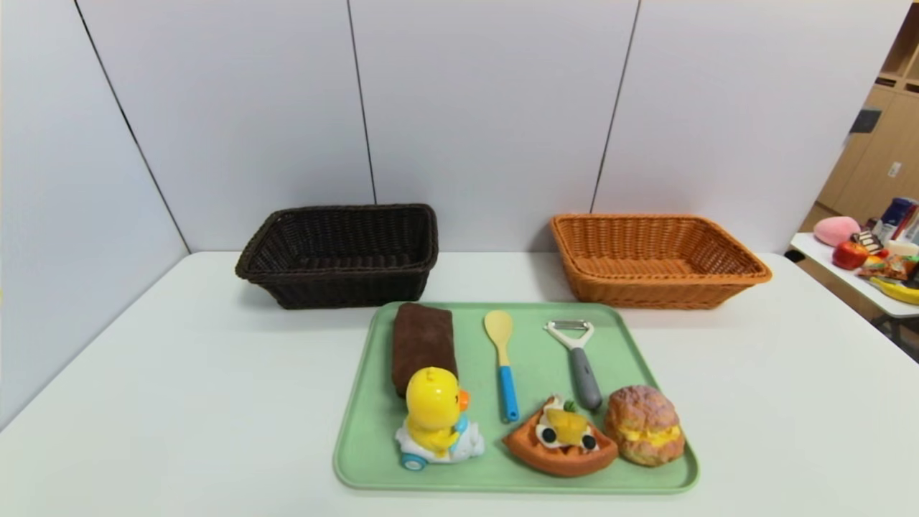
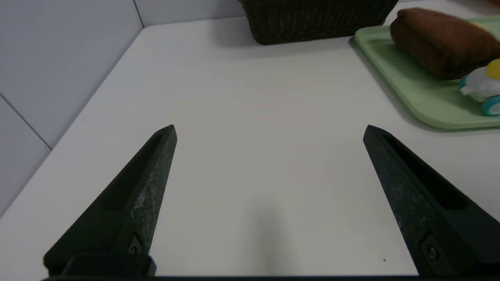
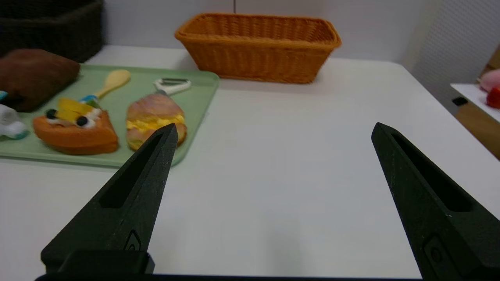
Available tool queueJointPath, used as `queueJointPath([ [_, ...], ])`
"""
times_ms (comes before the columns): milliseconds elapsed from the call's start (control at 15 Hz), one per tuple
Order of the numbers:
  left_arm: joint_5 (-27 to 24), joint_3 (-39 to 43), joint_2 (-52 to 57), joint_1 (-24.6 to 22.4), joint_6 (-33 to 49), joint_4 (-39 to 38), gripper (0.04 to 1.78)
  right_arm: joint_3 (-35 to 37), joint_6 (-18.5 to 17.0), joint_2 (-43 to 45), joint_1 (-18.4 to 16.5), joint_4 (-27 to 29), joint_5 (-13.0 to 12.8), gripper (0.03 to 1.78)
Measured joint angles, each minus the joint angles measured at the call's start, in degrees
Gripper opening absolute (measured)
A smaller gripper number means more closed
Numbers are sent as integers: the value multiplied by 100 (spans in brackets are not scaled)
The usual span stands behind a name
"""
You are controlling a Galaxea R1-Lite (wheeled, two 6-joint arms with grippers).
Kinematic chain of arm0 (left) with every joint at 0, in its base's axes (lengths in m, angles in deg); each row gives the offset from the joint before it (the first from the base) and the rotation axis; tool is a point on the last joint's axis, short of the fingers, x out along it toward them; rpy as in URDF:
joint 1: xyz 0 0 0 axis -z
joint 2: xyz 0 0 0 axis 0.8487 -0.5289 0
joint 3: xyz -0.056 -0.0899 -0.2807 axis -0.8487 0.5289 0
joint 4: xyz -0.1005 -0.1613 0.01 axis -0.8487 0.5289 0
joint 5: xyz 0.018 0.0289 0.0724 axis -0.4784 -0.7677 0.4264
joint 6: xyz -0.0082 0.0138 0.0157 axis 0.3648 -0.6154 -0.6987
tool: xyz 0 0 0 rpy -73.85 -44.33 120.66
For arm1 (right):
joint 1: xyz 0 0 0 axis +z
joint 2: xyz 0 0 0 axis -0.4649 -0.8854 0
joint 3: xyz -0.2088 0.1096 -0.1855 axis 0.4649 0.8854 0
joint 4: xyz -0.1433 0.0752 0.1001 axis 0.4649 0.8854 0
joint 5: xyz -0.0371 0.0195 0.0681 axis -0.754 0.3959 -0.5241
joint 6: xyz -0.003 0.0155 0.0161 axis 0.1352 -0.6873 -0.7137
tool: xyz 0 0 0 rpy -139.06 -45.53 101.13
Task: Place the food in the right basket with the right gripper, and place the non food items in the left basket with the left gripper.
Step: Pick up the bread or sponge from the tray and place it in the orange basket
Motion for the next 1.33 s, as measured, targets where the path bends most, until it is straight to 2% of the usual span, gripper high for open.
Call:
queueJointPath([
  [133,-228,-706,-478,0,-10,191,169,-571,6,-269,0,183,468,171],
  [267,-319,-1298,-1252,0,-11,83,169,-1237,-5,-992,16,162,774,171],
  [533,-394,-2194,-3335,0,-22,-723,169,-2521,-30,-3104,77,-200,1007,171],
  [800,-394,-3394,-5449,21,-10,-1254,169,-4011,-51,-5515,289,-600,1061,171],
  [933,-368,-4025,-6434,90,39,-1321,169,-4758,-61,-6582,488,-674,973,171],
  [1133,-258,-4830,-7572,321,218,-1382,169,-5650,-88,-7934,1065,-699,361,171],
  [1200,-158,-4948,-7818,418,244,-1387,169,-5849,-107,-8262,1330,-522,152,171],
  [1333,-2,-5044,-8162,497,234,-1392,169,-6136,-195,-8598,1675,343,-6,171],
])
